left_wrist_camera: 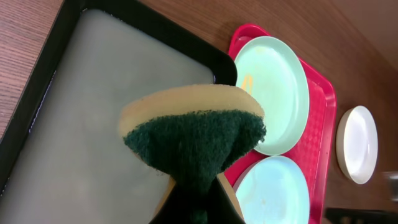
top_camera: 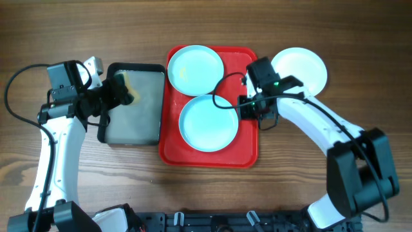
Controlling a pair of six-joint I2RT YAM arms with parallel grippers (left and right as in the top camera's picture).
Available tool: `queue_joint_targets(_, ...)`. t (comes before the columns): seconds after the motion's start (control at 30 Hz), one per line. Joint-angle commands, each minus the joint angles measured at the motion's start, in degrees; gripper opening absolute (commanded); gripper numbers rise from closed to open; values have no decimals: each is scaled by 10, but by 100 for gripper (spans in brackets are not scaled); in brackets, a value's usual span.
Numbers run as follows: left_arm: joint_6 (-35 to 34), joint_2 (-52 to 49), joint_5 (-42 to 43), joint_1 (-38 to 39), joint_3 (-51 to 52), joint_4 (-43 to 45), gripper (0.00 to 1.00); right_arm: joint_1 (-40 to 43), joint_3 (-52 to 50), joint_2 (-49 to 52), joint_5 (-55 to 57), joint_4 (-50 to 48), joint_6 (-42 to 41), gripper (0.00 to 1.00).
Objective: Clean dirty plates on tray and stack at the side
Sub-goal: 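Lift the light-blue plate off the red tray with right gripper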
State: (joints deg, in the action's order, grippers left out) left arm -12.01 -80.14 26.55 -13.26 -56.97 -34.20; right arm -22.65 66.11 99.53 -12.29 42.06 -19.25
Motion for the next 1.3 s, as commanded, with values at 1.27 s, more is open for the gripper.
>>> queue_joint_targets(1.27,32,-4,9,-3,-2,-6,5,-45,0,102,28,-35,-5,4)
